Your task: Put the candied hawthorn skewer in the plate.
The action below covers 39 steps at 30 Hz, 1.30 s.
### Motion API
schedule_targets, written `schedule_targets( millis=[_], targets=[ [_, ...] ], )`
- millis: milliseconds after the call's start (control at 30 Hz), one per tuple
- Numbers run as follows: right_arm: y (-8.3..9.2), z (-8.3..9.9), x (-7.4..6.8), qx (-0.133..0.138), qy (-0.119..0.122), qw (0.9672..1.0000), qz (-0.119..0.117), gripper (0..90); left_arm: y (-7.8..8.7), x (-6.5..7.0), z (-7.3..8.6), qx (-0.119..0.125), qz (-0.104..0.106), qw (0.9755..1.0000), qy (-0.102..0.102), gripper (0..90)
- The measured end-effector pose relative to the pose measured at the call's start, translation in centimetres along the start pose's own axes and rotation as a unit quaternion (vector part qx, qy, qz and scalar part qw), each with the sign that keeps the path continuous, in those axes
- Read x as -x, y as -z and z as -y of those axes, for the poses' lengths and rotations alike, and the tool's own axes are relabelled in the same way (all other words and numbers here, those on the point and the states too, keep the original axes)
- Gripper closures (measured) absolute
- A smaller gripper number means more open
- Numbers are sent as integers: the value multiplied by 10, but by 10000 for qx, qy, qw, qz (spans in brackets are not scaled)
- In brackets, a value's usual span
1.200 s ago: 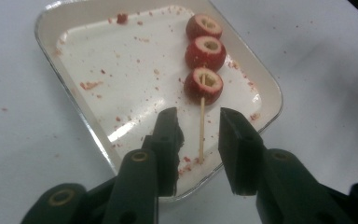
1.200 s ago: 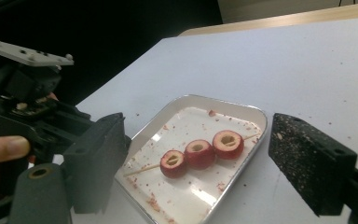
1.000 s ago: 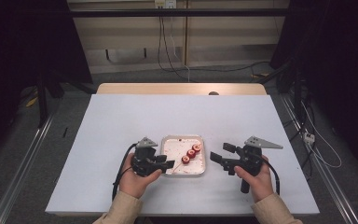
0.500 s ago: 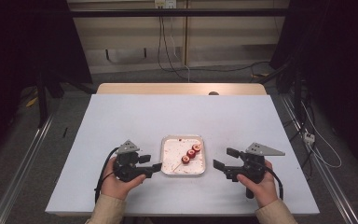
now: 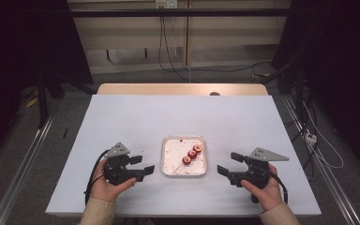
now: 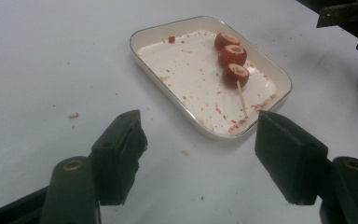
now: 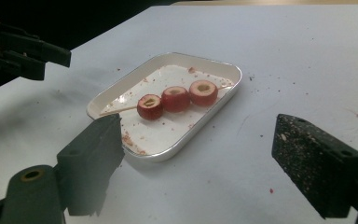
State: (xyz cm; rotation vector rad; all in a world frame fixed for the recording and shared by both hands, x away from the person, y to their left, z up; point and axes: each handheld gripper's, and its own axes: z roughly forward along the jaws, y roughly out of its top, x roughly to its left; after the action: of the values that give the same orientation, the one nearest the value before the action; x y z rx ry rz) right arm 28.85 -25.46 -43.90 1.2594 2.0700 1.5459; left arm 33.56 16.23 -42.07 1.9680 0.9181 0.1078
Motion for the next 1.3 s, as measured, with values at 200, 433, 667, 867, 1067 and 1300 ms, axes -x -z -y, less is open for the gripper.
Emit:
schedule_targets(
  millis=[200,433,667,867,1067,1300],
  targets=[
    [5,4,2,-57,104,9999,54,164,6,-8,6,-26,-21,10000,11,291],
    [11,9,6,-61,104,9999,110,163,14,-18,12,21,-114,9999,-4,272],
    [17,13,14,-50,64,9997,235,163,20,-28,17,72,-203,9998,18,246],
    [21,16,19,-53,29,9995,313,163,23,-33,23,83,-316,9995,-22,230],
    [22,18,19,-93,52,9994,324,163,27,-36,27,75,-355,9993,45,217],
    [23,20,20,-146,118,9993,330,164,27,-37,28,82,-396,9992,81,211]
  ],
)
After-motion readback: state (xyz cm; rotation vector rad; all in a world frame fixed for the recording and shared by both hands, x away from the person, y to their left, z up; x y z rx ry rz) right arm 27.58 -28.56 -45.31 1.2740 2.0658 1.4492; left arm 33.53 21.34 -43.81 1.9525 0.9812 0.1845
